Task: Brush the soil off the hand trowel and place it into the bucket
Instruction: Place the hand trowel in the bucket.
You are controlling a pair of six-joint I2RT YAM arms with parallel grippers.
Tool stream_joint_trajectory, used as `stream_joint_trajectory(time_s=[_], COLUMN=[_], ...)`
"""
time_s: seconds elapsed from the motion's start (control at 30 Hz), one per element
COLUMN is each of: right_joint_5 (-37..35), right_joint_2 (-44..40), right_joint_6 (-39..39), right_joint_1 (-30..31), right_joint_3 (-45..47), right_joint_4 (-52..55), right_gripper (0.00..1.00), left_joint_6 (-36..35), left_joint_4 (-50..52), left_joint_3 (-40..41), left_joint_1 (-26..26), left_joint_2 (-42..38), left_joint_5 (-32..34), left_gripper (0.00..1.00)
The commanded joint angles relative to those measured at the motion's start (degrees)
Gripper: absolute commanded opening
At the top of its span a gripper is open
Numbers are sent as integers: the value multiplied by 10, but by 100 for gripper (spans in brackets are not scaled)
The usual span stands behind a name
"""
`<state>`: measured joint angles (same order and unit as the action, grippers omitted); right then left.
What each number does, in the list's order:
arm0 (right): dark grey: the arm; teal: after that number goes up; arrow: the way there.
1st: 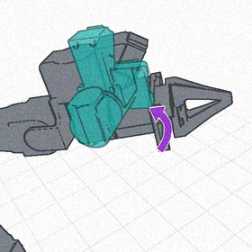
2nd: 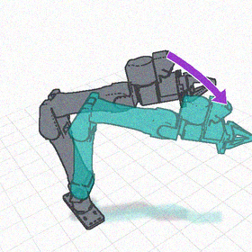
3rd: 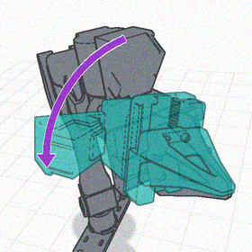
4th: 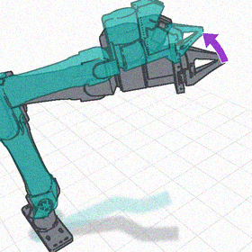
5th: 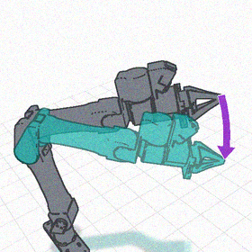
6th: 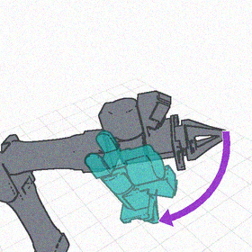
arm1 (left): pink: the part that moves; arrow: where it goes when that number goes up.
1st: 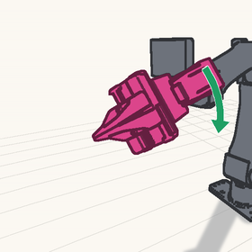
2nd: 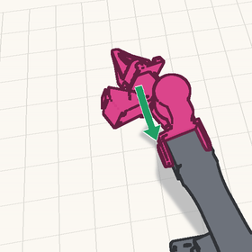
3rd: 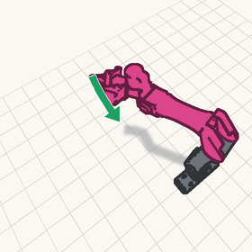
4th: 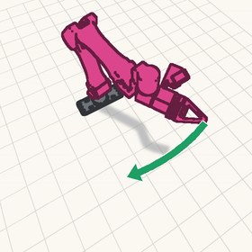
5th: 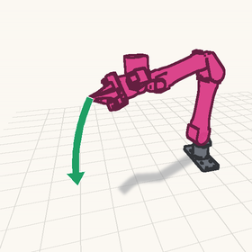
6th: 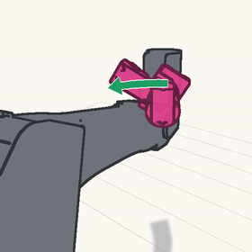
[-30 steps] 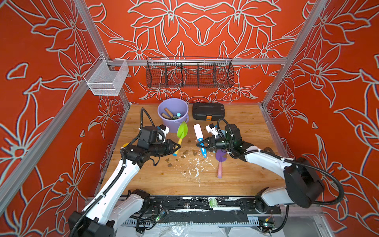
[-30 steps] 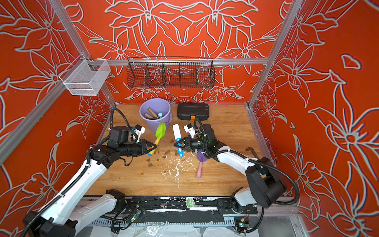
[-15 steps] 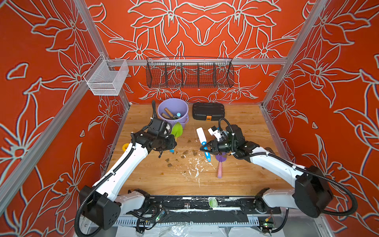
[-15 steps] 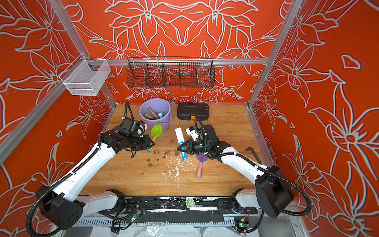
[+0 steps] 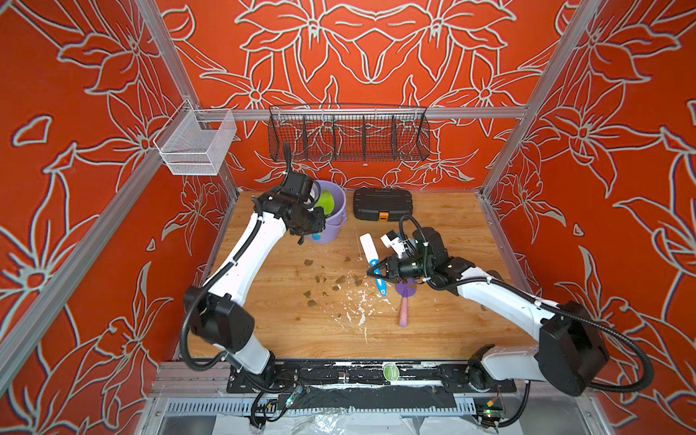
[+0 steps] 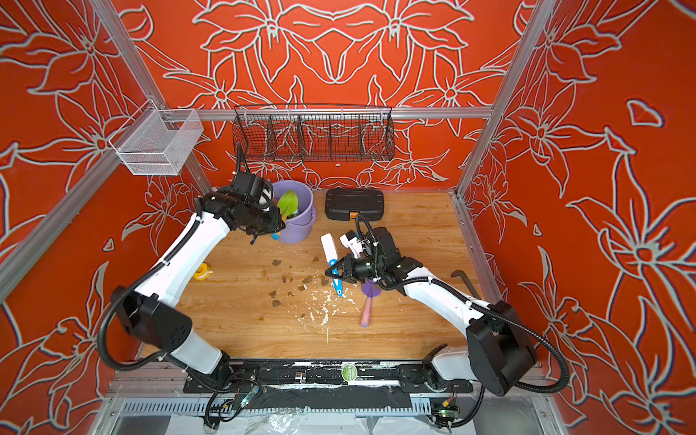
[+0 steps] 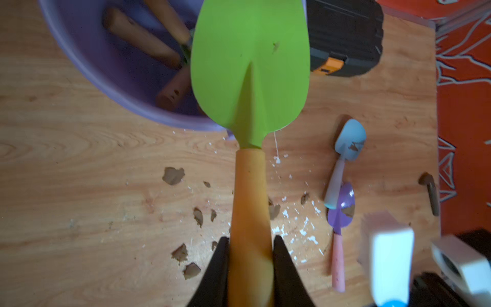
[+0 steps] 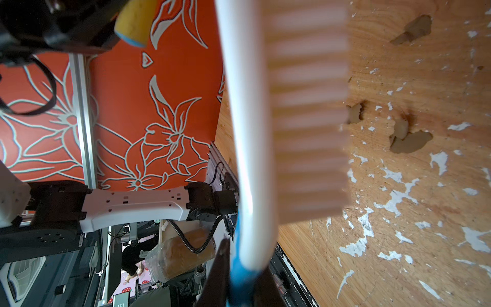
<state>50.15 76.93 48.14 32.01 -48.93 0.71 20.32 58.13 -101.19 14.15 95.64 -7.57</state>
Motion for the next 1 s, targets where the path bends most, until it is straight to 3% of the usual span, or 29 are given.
stream_joint_trajectory(time_s=[0.0, 0.27, 0.4, 0.5, 0.67, 0.8, 0.97], right_joint_5=[8, 14, 16, 18, 26, 44, 88], right_joint_2=[5, 14, 15, 16, 18, 26, 32], right_joint_6=[-19, -14, -12, -13, -16, -11, 14], right_joint_1=[-1, -1, -2, -2, -1, -2, -1], right_joint_3=[-22, -21, -20, -22, -27, -27, -20], right_joint_4=[-2, -18, -21, -22, -23, -37, -82], right_gripper=[0, 0, 0, 0, 0, 0, 0], left_joint_6=[-21, -31, -28, -26, -23, -25, 41], left_joint_4=[45, 89, 105, 103, 108, 63, -170], left_joint_3=[-63, -199, -237, -248, -263, -185, 112], left_joint_1=[-15, -35, -35, -35, -35, -35, -32], left_joint_2=[54, 175, 197, 195, 174, 99, -79], left_joint_5=[8, 4, 9, 8, 1, -85, -259], left_gripper=[0, 0, 36, 43, 44, 48, 66])
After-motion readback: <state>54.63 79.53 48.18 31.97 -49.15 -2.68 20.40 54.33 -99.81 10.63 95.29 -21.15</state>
